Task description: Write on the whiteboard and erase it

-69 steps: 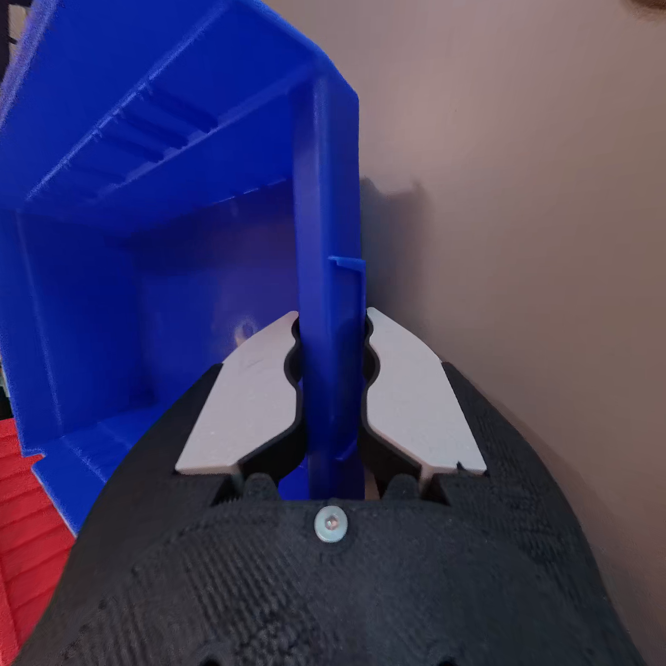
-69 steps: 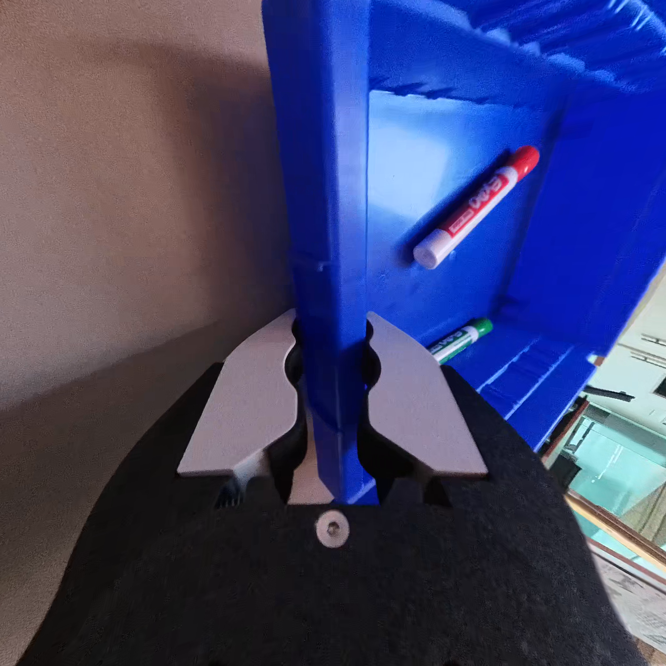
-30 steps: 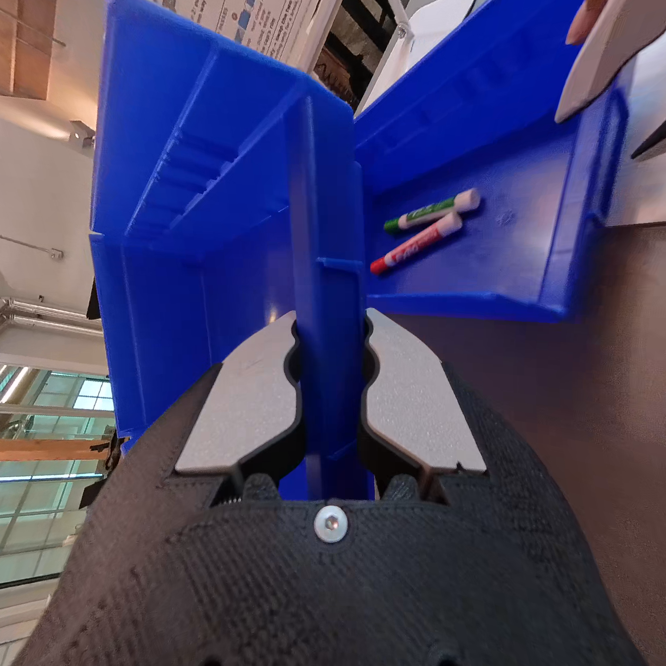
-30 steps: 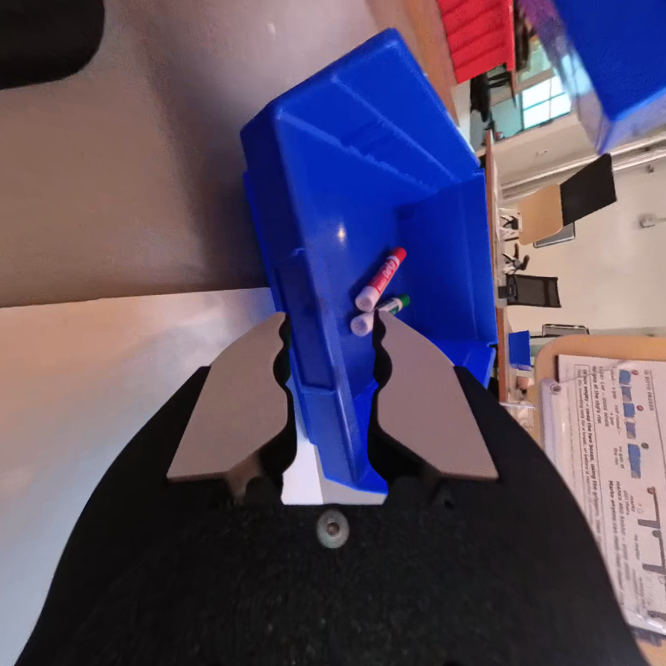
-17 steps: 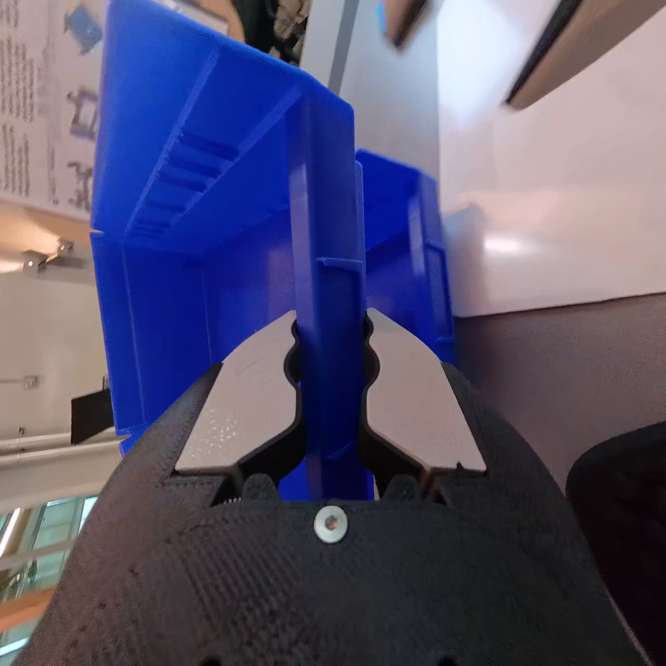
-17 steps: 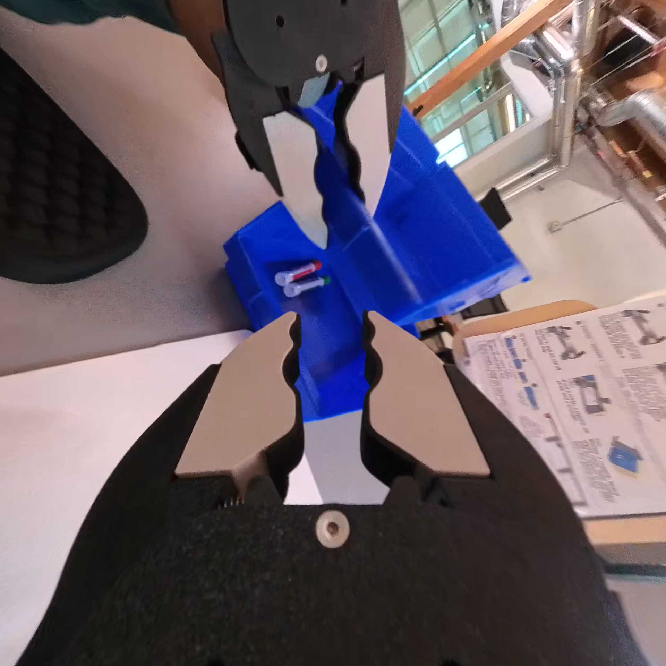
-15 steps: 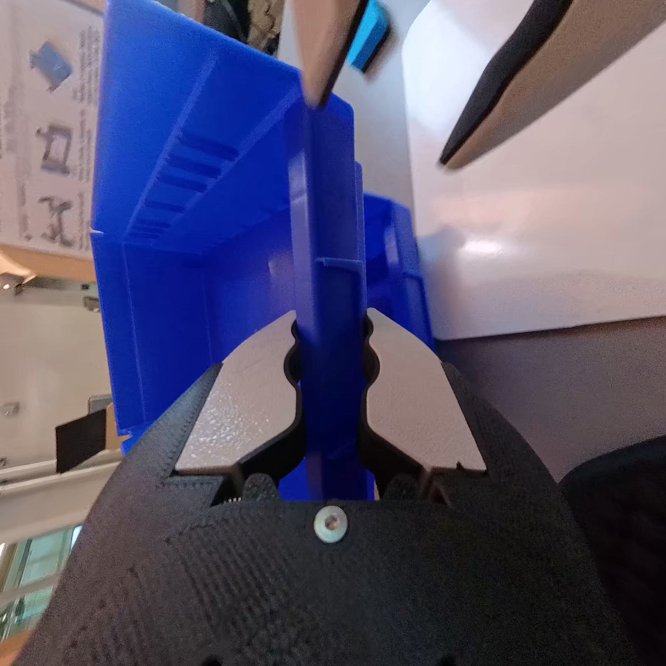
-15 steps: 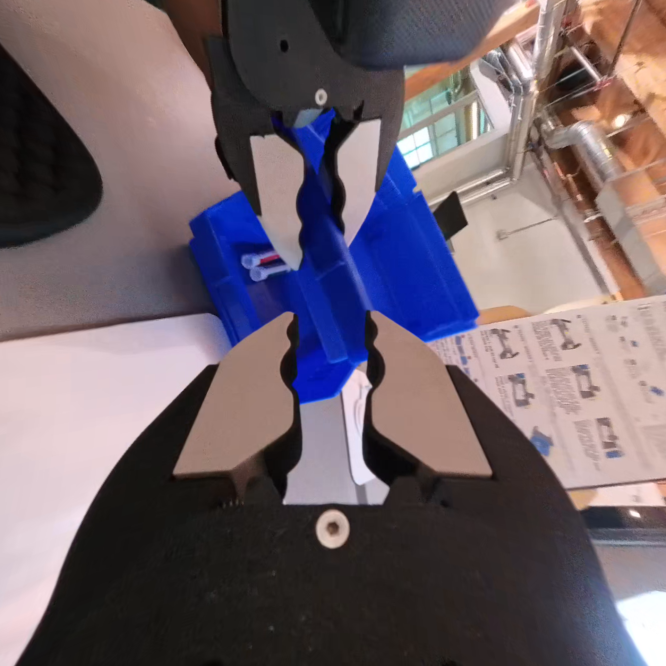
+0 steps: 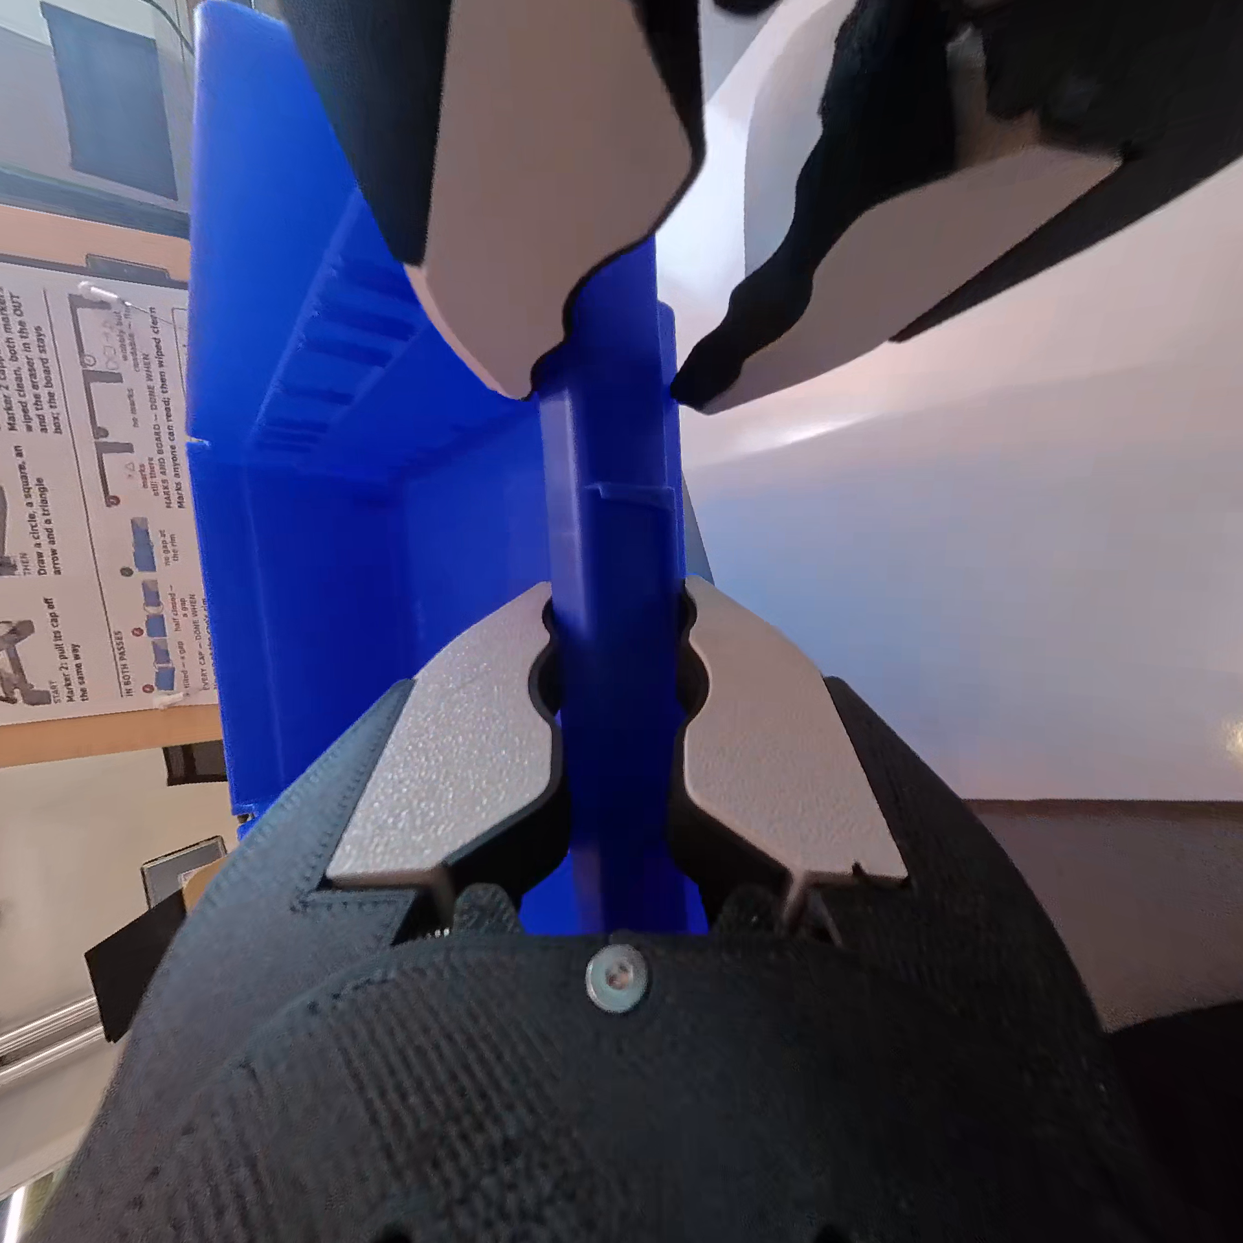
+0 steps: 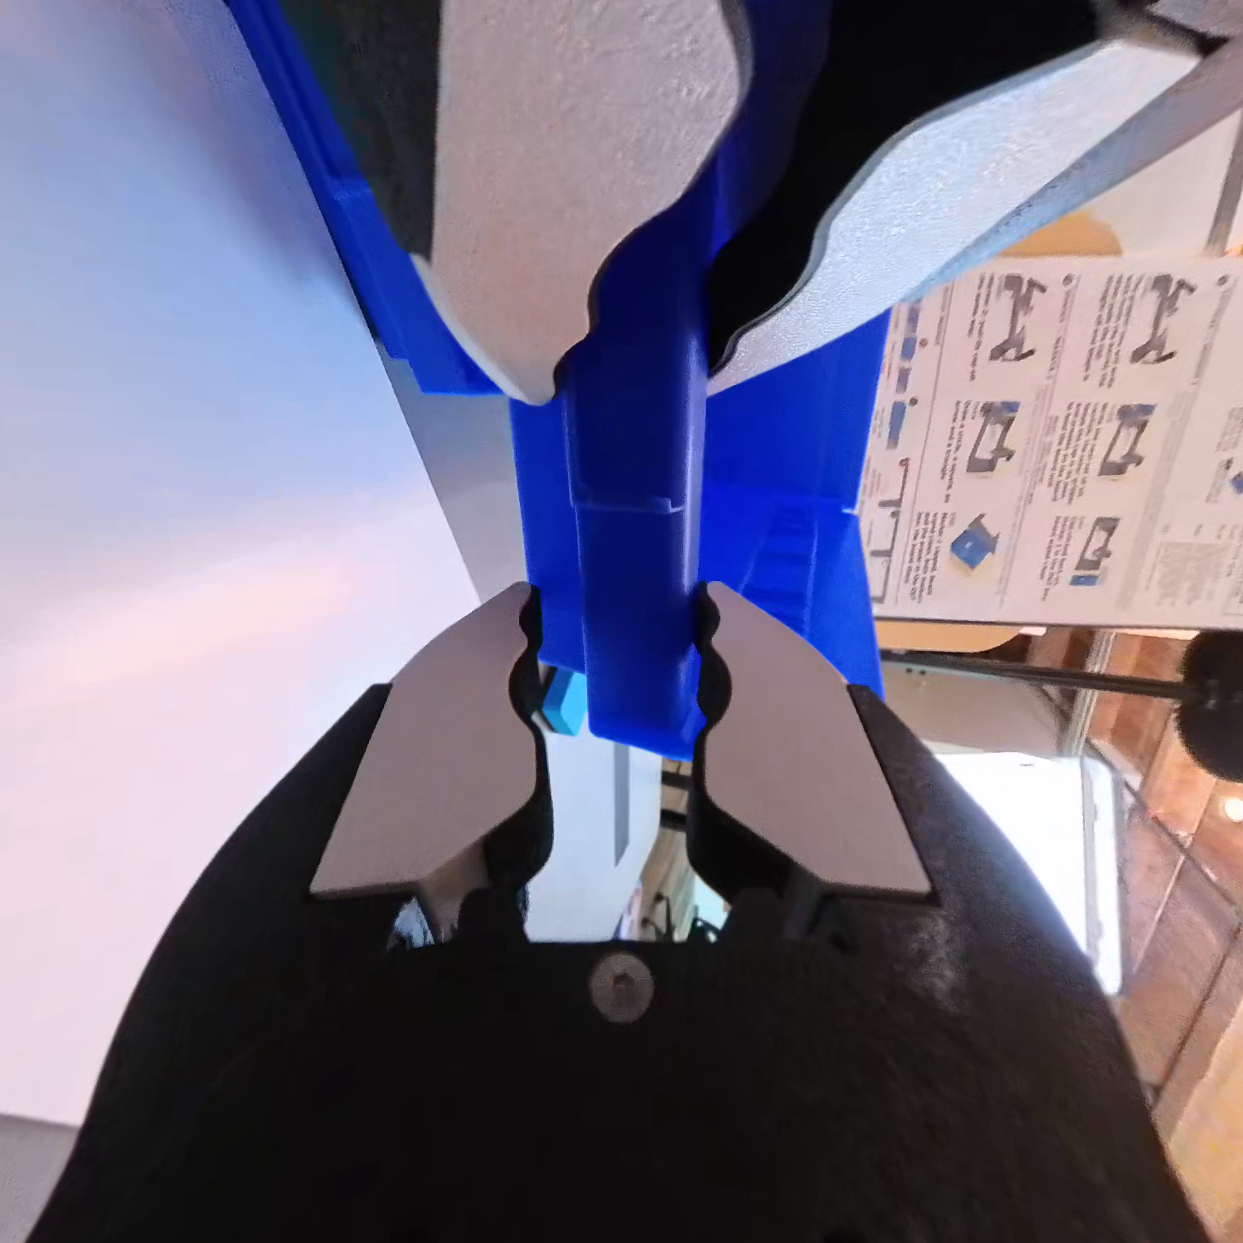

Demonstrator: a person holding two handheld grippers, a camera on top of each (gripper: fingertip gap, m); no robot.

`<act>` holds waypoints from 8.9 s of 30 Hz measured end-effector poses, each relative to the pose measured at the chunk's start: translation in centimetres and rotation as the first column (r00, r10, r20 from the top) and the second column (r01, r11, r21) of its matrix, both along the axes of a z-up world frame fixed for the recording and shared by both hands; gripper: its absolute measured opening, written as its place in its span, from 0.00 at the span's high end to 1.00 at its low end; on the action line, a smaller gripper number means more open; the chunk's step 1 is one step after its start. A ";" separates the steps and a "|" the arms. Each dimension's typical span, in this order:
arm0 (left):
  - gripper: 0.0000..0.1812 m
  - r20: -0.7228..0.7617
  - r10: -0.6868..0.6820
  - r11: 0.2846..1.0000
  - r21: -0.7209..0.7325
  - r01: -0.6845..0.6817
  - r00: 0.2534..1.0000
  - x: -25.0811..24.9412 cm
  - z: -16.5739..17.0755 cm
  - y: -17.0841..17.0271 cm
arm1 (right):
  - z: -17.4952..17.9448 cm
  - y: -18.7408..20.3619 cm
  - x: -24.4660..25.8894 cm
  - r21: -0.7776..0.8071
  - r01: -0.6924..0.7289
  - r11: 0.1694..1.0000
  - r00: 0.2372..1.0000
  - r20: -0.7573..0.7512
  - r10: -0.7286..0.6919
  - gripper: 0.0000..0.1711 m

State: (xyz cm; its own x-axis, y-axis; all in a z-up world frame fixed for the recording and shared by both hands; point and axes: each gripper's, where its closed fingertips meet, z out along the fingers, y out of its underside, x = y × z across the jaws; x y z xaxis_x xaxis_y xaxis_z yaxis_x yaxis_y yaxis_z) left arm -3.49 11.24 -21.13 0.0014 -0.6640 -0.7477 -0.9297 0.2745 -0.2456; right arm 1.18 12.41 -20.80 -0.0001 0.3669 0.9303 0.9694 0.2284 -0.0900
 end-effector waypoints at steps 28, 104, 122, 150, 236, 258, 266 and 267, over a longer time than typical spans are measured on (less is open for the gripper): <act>0.78 0.291 -0.085 0.996 0.028 0.081 0.953 0.5 2.3 -3.6 | 1.3 0.5 13.5 0.016 0.219 0.976 0.973 -0.076 -0.217 0.81; 0.78 0.528 0.346 0.933 -0.284 -0.222 0.776 -21.0 -2.1 6.6 | -4.5 2.6 20.6 -0.446 0.213 0.869 0.786 -0.451 -0.424 0.77; 1.00 0.897 0.298 0.899 -0.379 0.221 0.326 -10.4 -3.4 5.2 | -6.1 7.1 7.3 -0.521 -0.168 0.837 0.529 -0.764 -0.370 0.76; 0.95 0.931 0.225 0.974 -0.208 -0.089 0.286 -15.5 -0.7 8.1 | -0.4 5.9 9.1 -0.199 -0.223 0.954 0.239 -0.960 -0.144 0.90; 0.90 0.870 0.285 0.471 -0.492 0.732 0.402 7.1 1.0 -2.9 | 3.7 -1.3 1.6 -0.202 -0.687 0.699 0.080 -0.976 -0.203 0.83; 0.90 0.709 0.693 0.229 -0.389 0.892 0.132 5.1 4.2 -2.8 | 2.1 -2.5 -1.2 0.128 -0.409 0.903 0.589 -0.720 0.368 0.78; 0.90 0.697 0.705 0.213 -0.385 0.898 0.132 5.3 4.0 -3.3 | 2.4 -2.8 -0.7 0.081 -0.433 0.898 0.538 -0.775 0.330 0.88; 0.88 0.692 0.712 0.224 -0.384 0.896 0.119 4.8 4.0 -2.6 | 2.3 -2.7 -0.5 0.071 -0.433 0.898 0.529 -0.787 0.317 0.88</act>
